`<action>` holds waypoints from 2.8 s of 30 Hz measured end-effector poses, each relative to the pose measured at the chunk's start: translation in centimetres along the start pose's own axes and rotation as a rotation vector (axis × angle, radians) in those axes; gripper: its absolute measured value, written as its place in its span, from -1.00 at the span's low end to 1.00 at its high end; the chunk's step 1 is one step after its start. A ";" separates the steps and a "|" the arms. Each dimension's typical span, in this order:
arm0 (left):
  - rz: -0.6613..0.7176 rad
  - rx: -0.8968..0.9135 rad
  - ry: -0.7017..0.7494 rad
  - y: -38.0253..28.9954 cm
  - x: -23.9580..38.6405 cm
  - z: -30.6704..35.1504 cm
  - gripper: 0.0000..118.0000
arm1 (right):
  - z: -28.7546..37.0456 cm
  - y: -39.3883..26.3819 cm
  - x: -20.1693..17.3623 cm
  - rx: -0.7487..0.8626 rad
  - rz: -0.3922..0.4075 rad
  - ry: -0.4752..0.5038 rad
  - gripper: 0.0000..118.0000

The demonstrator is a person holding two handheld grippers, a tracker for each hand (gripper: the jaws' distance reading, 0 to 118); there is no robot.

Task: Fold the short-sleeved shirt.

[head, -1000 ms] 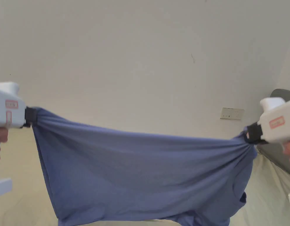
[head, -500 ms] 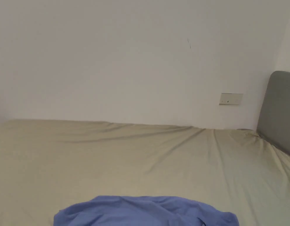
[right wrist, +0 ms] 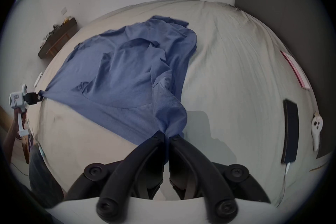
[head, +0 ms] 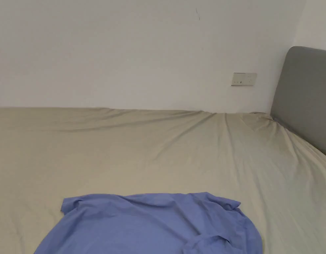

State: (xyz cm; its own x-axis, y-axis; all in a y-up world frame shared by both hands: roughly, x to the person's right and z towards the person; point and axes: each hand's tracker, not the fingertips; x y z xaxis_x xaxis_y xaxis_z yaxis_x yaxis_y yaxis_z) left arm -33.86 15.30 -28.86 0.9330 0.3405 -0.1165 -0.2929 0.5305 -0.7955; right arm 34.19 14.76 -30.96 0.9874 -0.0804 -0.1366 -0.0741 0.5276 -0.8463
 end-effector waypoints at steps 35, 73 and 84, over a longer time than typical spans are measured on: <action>-0.177 -0.005 0.211 -3.9 -0.2 -3.7 0.61 | -0.6 -3.4 -0.8 -0.014 -0.034 -0.047 0.69; -0.063 -0.075 0.045 -7.9 -0.3 7.2 -1.00 | 8.6 -8.8 -0.3 -0.044 -0.073 0.040 -0.84; -0.104 -0.149 0.102 -10.9 -0.1 5.1 -0.99 | 5.5 -12.1 -1.0 -0.143 -0.008 0.014 -0.83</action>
State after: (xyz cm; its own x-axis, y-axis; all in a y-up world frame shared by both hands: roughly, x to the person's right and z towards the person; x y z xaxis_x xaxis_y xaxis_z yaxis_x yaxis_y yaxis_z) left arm -31.84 13.39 -17.13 0.9751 0.2059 -0.0829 -0.1670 0.4351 -0.8848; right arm 34.84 13.12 -17.72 0.9860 -0.0964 -0.1361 -0.0868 0.4007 -0.9121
